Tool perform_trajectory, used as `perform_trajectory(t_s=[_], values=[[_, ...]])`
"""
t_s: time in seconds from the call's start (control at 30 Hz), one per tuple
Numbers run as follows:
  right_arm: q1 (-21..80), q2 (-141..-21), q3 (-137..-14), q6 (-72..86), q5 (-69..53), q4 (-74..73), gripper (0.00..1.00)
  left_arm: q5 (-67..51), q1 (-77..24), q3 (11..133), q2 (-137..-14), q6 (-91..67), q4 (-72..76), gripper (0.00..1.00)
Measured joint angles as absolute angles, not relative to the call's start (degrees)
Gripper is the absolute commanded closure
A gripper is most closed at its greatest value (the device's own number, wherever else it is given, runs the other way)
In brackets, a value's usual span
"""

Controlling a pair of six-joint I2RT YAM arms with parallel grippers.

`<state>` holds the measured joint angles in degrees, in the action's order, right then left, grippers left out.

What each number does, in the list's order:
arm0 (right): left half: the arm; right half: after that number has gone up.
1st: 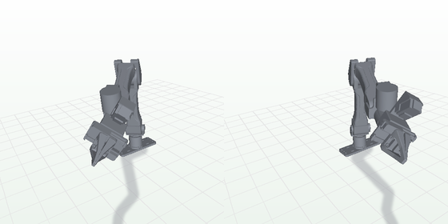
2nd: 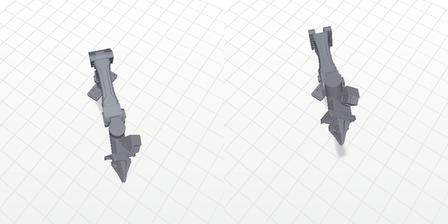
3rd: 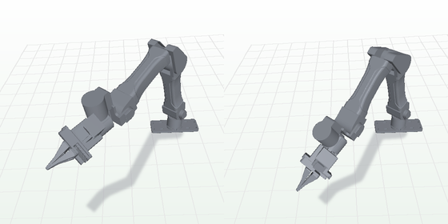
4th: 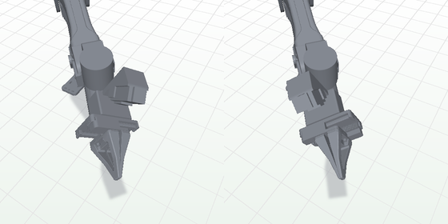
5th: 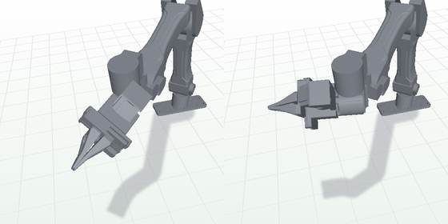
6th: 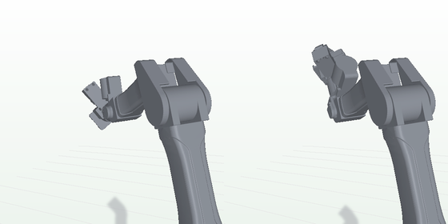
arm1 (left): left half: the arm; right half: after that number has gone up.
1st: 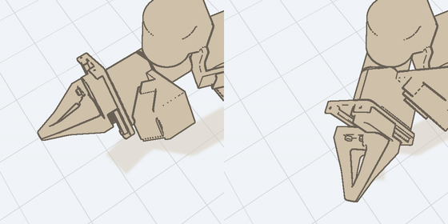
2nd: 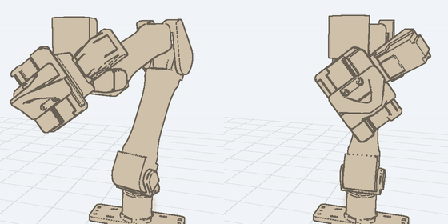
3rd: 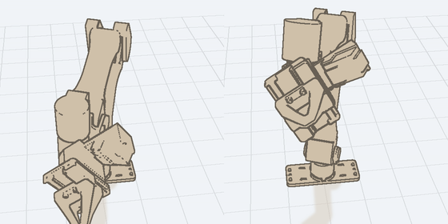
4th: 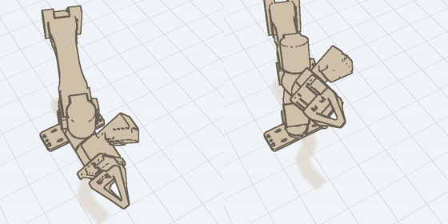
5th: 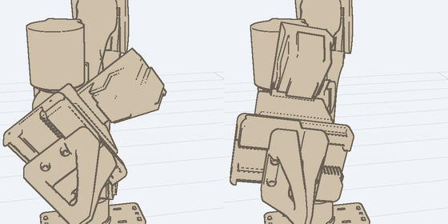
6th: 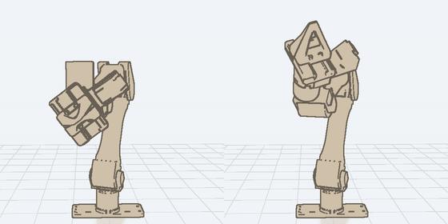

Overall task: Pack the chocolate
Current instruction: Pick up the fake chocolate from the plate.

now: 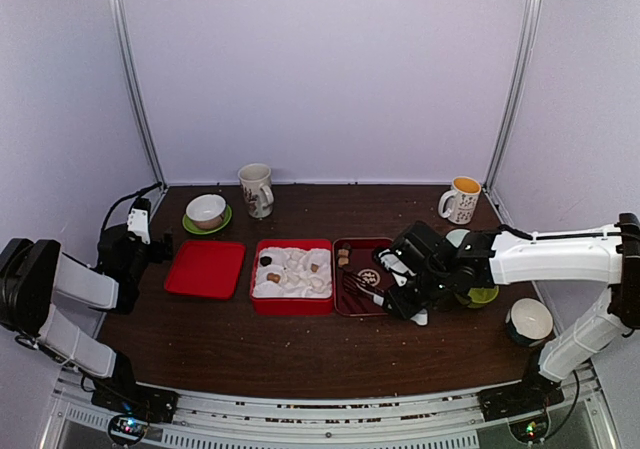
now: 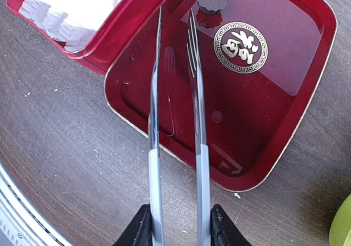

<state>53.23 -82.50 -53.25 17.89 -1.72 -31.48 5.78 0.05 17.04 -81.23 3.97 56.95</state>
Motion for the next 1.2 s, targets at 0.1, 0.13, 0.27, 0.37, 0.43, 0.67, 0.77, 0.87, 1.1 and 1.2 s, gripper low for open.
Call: perform_trajectory(t_s=[0.1,0.13,0.27,0.37,0.43,0.67,0.77,0.87,1.1,1.2], values=[[53.23,-84.16,-54.43,17.78,-1.32,-31.92,0.68,5.78,0.05,17.04,-81.23,3.97,56.95,0.02],[53.23,-84.49,-54.78,17.78,-1.02,-32.10,0.67,5.78,0.05,17.04,-81.23,3.97,56.95,0.02],[52.82,-84.66,-54.98,17.76,0.21,-32.23,0.66,5.78,0.05,17.04,-81.23,3.97,56.97,0.02],[52.14,-84.66,-54.98,17.72,0.82,-32.23,0.64,5.78,0.05,17.04,-81.23,3.97,56.97,0.02],[51.57,-84.66,-54.98,17.45,1.23,-32.16,0.64,5.78,0.05,17.04,-81.23,3.97,56.97,0.02],[50.37,-86.32,-55.13,16.34,1.54,-31.42,0.62,5.78,0.05,17.04,-81.23,3.97,56.95,0.02],[50.30,-88.01,-55.55,15.79,1.52,-31.33,0.62,5.78,0.05,17.04,-81.23,3.97,56.97,0.02],[50.09,-89.38,-56.77,15.05,1.52,-31.33,0.62,5.78,0.05,17.04,-81.23,3.97,56.95,0.02],[49.36,-91.42,-59.57,13.52,1.41,-31.03,0.62,5.78,0.05,17.04,-81.23,3.97,56.95,0.02],[48.86,-92.58,-60.75,13.26,1.41,-31.00,0.62,5.78,0.05,17.04,-81.23,3.97,56.97,0.02]])
